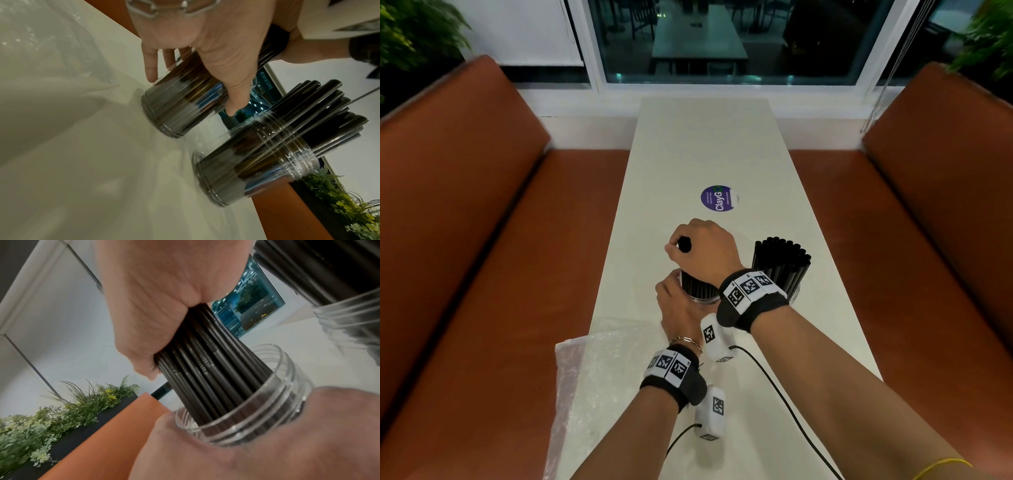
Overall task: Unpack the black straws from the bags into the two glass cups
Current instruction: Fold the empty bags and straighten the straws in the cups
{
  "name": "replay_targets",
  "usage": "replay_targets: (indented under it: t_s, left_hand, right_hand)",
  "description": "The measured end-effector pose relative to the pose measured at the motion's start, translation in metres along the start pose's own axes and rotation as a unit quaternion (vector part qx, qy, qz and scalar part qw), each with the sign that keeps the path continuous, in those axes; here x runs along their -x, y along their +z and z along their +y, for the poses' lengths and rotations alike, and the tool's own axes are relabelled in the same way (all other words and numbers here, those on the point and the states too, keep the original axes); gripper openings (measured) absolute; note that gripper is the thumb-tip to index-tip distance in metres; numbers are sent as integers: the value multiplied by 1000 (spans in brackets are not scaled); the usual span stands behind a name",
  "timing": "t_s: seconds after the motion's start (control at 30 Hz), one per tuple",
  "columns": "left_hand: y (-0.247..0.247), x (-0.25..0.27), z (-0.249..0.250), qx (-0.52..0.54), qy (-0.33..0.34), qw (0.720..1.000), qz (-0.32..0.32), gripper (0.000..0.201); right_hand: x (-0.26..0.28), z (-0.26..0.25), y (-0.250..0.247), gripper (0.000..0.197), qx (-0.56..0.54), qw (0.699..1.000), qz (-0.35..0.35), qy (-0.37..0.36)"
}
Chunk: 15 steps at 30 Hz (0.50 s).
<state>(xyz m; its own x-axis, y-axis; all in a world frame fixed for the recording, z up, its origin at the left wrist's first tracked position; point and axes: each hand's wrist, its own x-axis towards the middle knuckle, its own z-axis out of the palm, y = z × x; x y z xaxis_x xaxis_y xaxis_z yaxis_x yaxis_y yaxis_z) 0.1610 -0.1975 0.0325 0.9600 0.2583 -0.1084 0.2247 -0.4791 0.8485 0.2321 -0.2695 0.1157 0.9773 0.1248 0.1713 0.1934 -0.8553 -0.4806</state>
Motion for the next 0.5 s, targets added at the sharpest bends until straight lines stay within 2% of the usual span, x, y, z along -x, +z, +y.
replay_targets:
  t_s: [0.5]
  left_hand:
    - [8,2,-6,32,15,999,35,102]
  right_hand:
    - [1,-1,-8,32,17,1000,13,-7]
